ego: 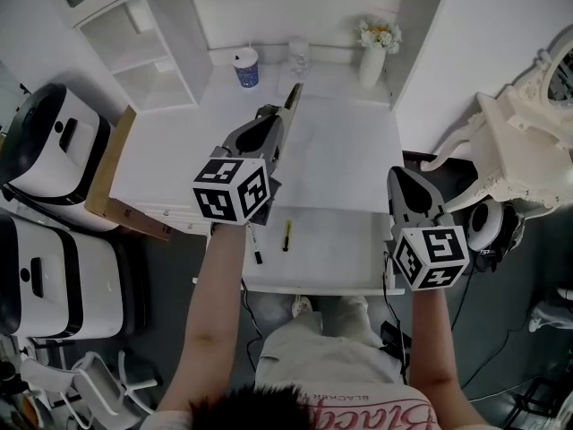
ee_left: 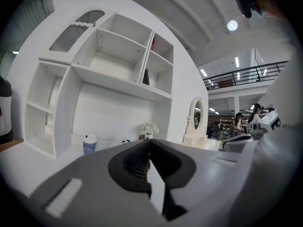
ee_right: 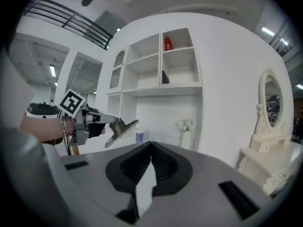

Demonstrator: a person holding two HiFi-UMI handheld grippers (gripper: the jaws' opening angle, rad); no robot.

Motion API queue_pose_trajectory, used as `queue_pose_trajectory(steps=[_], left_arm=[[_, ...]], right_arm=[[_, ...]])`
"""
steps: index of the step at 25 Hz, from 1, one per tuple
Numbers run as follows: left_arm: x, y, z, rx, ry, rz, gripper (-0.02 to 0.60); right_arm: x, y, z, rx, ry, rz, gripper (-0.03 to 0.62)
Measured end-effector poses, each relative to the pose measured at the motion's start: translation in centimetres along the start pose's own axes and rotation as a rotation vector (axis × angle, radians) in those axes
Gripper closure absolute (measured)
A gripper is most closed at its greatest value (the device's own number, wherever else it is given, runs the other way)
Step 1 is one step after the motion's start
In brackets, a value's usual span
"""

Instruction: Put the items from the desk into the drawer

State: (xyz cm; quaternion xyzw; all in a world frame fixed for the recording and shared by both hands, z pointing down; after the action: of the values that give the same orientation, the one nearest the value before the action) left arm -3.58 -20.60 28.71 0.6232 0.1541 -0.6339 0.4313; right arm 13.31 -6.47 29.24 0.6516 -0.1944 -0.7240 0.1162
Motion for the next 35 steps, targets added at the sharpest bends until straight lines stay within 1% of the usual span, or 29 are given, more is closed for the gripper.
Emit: queue_pose_trajectory(steps=[2,5,9,12,18,21,25,30,35], left_arm=[[0.0,-0.5,-1.1,-0.021,0.013,-0.011,0.567],[-0.6,-0.8,-2.5,-0.066,0.012,-0.012,0.566],[-2.4,-0.4,-4.3,-0.15,-0.04,0.009,0.566],[-4.7,0.3,-5.8,-0.208,-0.07,0.051,0.566],[-8.6,1.9,-8.6,-0.297,-0.068,0.155,0.566],[-10.7,2.7,-10.0,-0.353,-0.063,0.217,0.566],[-14.2,3.8,-11.3,-0.436,-0.053,0.319,0.567],[-18.4,4.8,-12.4,-0.517,-0.051,0.461,0.566],[-22.7,5.8,-12.9,-0.556,-0.048,0.594,0.566]], right_arm=[[-0.1,-0.6,-0.1,-0.011,0.011,-0.006,0.586],[-0.7,-1.2,-0.1,-0.026,0.019,0.0,0.586],[-2.0,-2.1,-0.4,-0.049,0.031,0.018,0.586],[-3.4,-2.7,-0.6,-0.061,0.04,0.041,0.586],[-5.8,-3.2,-1.5,-0.074,0.062,0.089,0.586],[-6.9,-3.3,-1.8,-0.076,0.076,0.105,0.586],[-7.8,-3.4,-2.2,-0.081,0.085,0.118,0.586],[-8.5,-3.6,-2.8,-0.09,0.098,0.13,0.586],[-9.3,-3.6,-3.3,-0.098,0.114,0.141,0.586]])
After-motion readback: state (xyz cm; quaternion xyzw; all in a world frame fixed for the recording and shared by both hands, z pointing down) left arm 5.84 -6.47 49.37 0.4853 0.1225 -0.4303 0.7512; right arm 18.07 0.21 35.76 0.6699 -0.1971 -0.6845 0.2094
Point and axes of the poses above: the fingertips, and each gripper's own axes: y forward along the fingers, z to its left, x out of its top, the point moved 1 cm from there along -y, backward along the fingers, and after that the axes turned 14 degrees about z, right-handed, at the moved point
